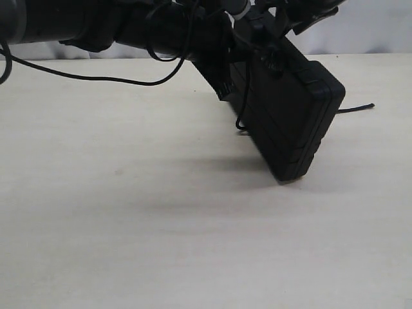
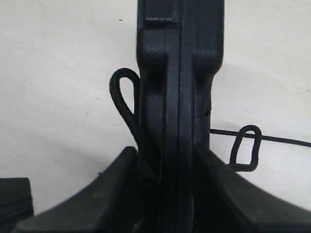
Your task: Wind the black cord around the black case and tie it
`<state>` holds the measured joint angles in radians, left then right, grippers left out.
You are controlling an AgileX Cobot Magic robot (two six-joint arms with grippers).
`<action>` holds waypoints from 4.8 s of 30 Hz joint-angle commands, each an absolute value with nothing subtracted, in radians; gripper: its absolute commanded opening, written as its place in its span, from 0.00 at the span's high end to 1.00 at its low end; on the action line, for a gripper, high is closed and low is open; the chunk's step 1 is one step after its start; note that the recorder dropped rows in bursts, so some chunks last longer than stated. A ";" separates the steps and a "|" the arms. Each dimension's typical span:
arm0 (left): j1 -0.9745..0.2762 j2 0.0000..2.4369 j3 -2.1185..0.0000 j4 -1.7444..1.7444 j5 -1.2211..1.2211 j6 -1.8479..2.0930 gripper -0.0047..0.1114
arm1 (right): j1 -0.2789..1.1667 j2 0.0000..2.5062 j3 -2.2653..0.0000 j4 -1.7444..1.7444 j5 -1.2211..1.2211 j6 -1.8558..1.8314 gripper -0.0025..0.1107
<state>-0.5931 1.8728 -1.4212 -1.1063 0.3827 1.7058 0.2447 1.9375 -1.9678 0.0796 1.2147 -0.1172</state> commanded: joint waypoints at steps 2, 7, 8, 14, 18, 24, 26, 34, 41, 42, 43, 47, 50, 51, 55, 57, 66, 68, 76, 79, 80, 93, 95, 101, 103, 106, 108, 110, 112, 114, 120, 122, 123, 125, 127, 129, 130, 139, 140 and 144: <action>-0.566 1.867 -1.420 -1.095 0.393 1.689 0.96 | 0.246 1.893 -1.960 0.108 1.218 -0.183 0.94; -0.471 1.867 -1.420 -1.084 0.434 1.592 0.96 | 0.255 1.859 -1.888 0.150 1.184 -0.195 0.94; -0.455 1.867 -1.420 -1.088 0.453 1.585 0.96 | 0.263 1.857 -1.875 0.142 1.176 -0.195 0.94; -0.372 1.867 -1.420 -1.138 0.543 1.562 0.96 | 0.359 1.858 -1.807 0.047 1.137 -0.183 0.94; -0.361 1.867 -1.420 -1.140 0.563 1.562 0.96 | 0.396 1.858 -1.806 -0.102 1.140 -0.092 0.94; -0.361 1.867 -1.420 -1.144 0.563 1.562 0.96 | 0.399 1.860 -1.767 -0.123 1.108 -0.060 0.94; -0.361 1.867 -1.420 -1.146 0.563 1.562 0.96 | 0.399 1.860 -1.748 -0.123 1.082 -0.060 0.94; -0.361 1.867 -1.420 -1.164 0.574 1.564 0.96 | 0.399 1.876 -1.725 -0.225 1.041 -0.009 0.94; -0.361 1.867 -1.420 -1.164 0.574 1.568 0.96 | 0.399 1.876 -1.680 -0.225 0.987 -0.007 0.94; -0.361 1.867 -1.420 -1.164 0.574 1.568 0.96 | 0.399 1.876 -1.680 -0.225 0.985 -0.007 0.94; -0.361 1.867 -1.420 -1.164 0.574 1.570 0.96 | 0.399 1.874 -1.689 -0.225 0.985 -0.017 0.94; -0.361 1.867 -1.420 -1.164 0.572 1.592 0.96 | 0.396 1.806 -1.744 -0.213 0.975 -0.016 0.94; -0.361 1.867 -1.420 -1.164 0.552 1.601 0.96 | 0.374 1.755 -1.782 -0.171 0.978 -0.023 0.94; -0.361 1.867 -1.420 -1.164 0.543 1.601 0.96 | 0.366 1.745 -1.789 -0.171 0.978 -0.024 0.94; -0.361 1.867 -1.420 -1.164 0.555 1.601 0.96 | 0.295 1.744 -1.791 -0.309 1.004 0.078 0.94; -0.361 1.867 -1.420 -1.164 0.574 1.601 0.96 | 0.235 1.779 -1.788 -0.324 1.053 0.098 0.94; -0.356 1.867 -1.420 -1.164 0.554 1.601 0.96 | 0.129 1.892 -1.695 0.107 1.026 -0.150 0.94; -0.354 1.867 -1.420 -1.164 0.543 1.601 0.96 | 0.151 1.900 -1.691 0.148 1.022 -0.185 0.94; -0.329 1.867 -1.420 -1.164 0.541 1.592 0.96 | 0.271 1.902 -1.691 0.150 1.024 -0.197 0.94; -0.308 1.867 -1.420 -1.164 0.566 1.572 0.96 | 0.297 1.894 -1.691 0.150 1.020 -0.197 0.94; -0.295 1.867 -1.420 -1.164 0.600 1.572 0.96 | 0.304 1.887 -1.691 0.150 1.020 -0.197 0.94; -0.256 1.955 -1.420 -0.924 0.972 1.512 0.86 | 0.286 1.824 -1.691 0.109 1.044 -0.162 0.94; -0.256 1.995 -1.420 -0.939 0.999 1.520 0.74 | 0.258 1.824 -1.682 0.109 1.050 -0.142 0.94; -0.305 2.088 -1.420 -0.914 0.924 1.568 0.53 | 0.121 1.826 -1.624 0.111 1.017 -0.116 0.94; -0.317 2.100 -1.420 -0.910 0.879 1.570 0.53 | 0.080 1.828 -1.599 0.126 0.993 -0.116 0.94; -0.334 2.106 -1.420 -0.890 0.774 1.564 0.53 | 0.032 1.852 -1.570 0.142 0.960 -0.120 0.94; -0.337 2.116 -1.420 -0.890 0.718 1.564 0.53 | 0.021 1.877 -1.567 0.146 0.958 -0.120 0.94; -0.336 2.126 -1.420 -0.894 0.692 1.569 0.53 | 0.021 1.899 -1.567 0.146 0.955 -0.125 0.94; -0.339 2.137 -1.420 -0.902 0.705 1.569 0.56 | 0.026 1.923 -1.567 0.146 0.947 -0.125 0.94; -0.342 2.137 -1.420 -0.902 0.754 1.582 0.70 | 0.026 1.946 -1.567 0.149 0.944 -0.127 0.94; -0.404 2.137 -1.420 -0.904 0.794 1.716 0.96 | 0.026 1.956 -1.567 0.134 0.954 -0.138 0.94; -0.419 2.128 -1.420 -0.919 0.791 1.737 0.96 | 0.024 1.956 -1.567 0.118 0.954 -0.134 0.94; -0.422 2.117 -1.420 -0.958 0.791 1.759 0.96 | 0.015 1.956 -1.567 0.115 0.954 -0.132 0.94; -0.424 2.096 -1.420 -1.035 0.794 1.811 0.96 | -0.001 1.956 -1.567 0.119 0.954 -0.126 0.94; -0.424 2.082 -1.420 -1.096 0.805 1.852 0.96 | -0.017 1.956 -1.558 0.119 0.945 -0.126 0.94; -0.424 2.077 -1.420 -1.104 0.802 1.869 0.96 | -0.036 1.959 -1.531 0.119 0.909 -0.118 0.94; -0.424 2.077 -1.420 -1.104 0.802 1.874 0.96 | -0.047 1.963 -1.517 0.119 0.884 -0.118 0.94; -0.424 2.077 -1.420 -1.090 0.808 1.880 0.96 | -0.151 2.054 -1.496 0.138 0.790 0.000 0.59; -0.424 2.077 -1.420 -1.090 0.808 1.880 0.96 | -0.167 2.061 -1.496 0.147 0.755 0.027 0.57; -0.424 2.077 -1.420 -1.090 0.808 1.880 0.96 | -0.229 2.100 -1.496 0.313 0.621 0.110 0.57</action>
<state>-0.4201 2.0826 -1.4212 -1.0814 0.8009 1.8780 -0.1935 2.0794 -1.4993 0.2049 0.7096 0.0671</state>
